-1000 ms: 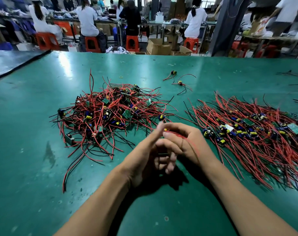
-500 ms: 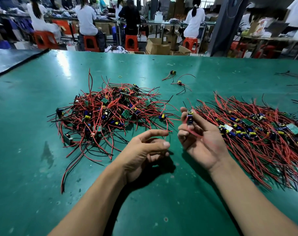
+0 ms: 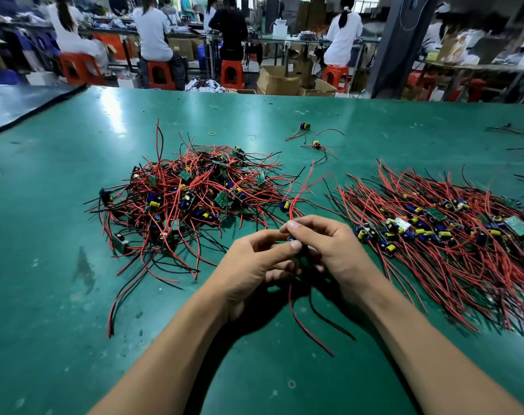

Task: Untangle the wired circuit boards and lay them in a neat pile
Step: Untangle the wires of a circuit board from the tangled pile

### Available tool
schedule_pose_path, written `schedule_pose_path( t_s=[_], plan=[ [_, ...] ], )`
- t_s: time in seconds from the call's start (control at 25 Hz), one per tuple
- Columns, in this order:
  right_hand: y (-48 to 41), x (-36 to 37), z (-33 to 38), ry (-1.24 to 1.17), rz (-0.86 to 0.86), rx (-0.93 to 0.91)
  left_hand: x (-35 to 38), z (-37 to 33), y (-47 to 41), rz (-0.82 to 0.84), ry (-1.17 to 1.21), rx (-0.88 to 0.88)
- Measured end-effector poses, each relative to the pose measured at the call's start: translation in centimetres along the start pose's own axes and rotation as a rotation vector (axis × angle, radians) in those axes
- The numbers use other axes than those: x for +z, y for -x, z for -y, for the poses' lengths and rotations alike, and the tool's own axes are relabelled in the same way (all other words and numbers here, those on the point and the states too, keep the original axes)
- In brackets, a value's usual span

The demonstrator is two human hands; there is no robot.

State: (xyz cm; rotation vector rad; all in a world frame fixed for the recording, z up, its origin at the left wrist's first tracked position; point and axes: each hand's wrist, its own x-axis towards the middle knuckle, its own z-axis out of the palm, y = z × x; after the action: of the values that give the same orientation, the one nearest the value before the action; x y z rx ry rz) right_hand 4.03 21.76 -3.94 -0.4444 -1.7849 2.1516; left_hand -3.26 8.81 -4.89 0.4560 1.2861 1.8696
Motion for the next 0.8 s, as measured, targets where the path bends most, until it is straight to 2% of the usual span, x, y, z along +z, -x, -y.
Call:
schedule_pose_path(
  t_s=[0.24, 0.48, 0.68, 0.8],
  plan=[
    [0.0, -0.5, 0.1, 0.051, -0.025, 0.070, 0.1, -0.5, 0.2, -0.093, -0.098, -0.048],
    [0.2, -0.7, 0.2, -0.035, 0.106, 0.119, 0.7, -0.1, 0.4, -0.154, -0.195, 0.093],
    [0.3, -1.5, 0.6, 0.094, 0.193, 0.169, 0.8, 0.1, 0.5, -0.170, -0.248, 0.111],
    [-0.1, -1.4, 0.0, 0.103, 0.154, 0.129, 0.8, 0.2, 0.3, -0.192, -0.296, 0.146]
  ],
)
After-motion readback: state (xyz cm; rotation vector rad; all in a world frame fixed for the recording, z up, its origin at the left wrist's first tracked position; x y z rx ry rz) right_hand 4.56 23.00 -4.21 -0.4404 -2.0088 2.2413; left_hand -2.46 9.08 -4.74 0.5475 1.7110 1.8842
